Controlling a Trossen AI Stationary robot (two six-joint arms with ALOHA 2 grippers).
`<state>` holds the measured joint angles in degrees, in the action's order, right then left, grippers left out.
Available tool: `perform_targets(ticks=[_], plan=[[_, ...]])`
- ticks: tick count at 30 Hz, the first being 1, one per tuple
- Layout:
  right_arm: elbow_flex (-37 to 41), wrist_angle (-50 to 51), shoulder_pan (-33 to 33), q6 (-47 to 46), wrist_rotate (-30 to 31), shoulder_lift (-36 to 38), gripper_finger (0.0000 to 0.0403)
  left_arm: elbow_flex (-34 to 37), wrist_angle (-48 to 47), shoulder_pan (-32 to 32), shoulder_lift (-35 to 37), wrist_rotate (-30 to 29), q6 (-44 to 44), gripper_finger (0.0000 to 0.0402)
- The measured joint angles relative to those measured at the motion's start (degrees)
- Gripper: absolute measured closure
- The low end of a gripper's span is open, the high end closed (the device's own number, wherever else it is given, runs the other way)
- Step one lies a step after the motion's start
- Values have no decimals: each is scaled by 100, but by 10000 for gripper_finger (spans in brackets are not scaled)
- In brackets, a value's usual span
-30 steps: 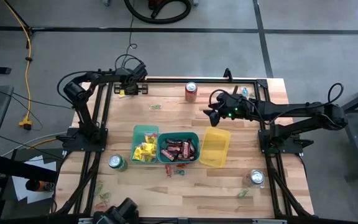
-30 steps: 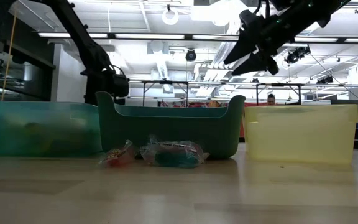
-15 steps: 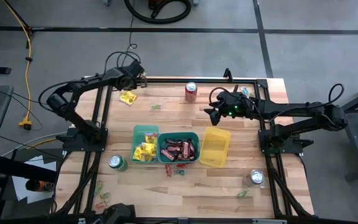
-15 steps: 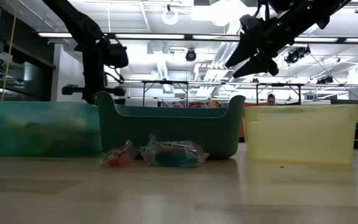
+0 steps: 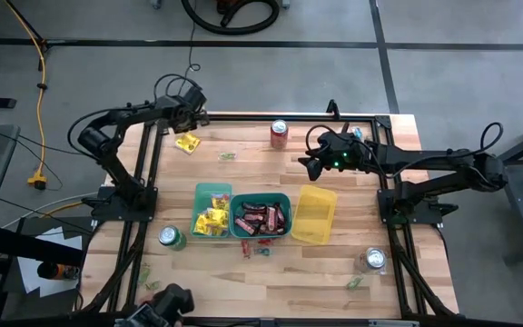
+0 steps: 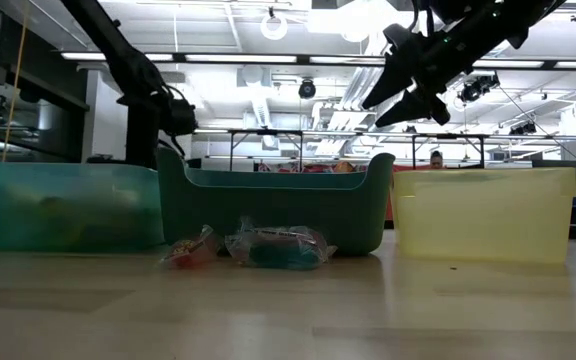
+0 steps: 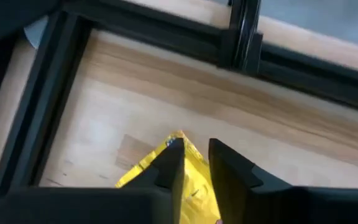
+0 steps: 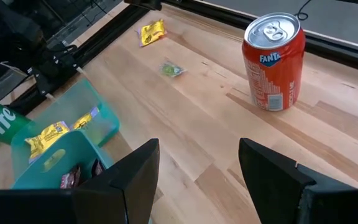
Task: Sort candy
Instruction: Put the yellow candy into the green bin
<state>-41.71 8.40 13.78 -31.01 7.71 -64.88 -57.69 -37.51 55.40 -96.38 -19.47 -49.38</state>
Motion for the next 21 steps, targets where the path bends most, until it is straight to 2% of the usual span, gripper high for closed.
perform_targets(ticks=[11, 15, 18, 21], plan=[[0, 9, 0, 0, -3, 0, 187, 21, -240, -234, -40, 43, 150, 243], [0, 17, 0, 0, -1, 0, 187, 289, -187, -173, -37, 445, -82, 236], [0, 24, 0, -3, -1, 0, 187, 552, -117, -175, -37, 499, -306, 236], [0, 46, 0, -4, -1, 0, 187, 570, -90, -298, -34, 375, -135, 236]])
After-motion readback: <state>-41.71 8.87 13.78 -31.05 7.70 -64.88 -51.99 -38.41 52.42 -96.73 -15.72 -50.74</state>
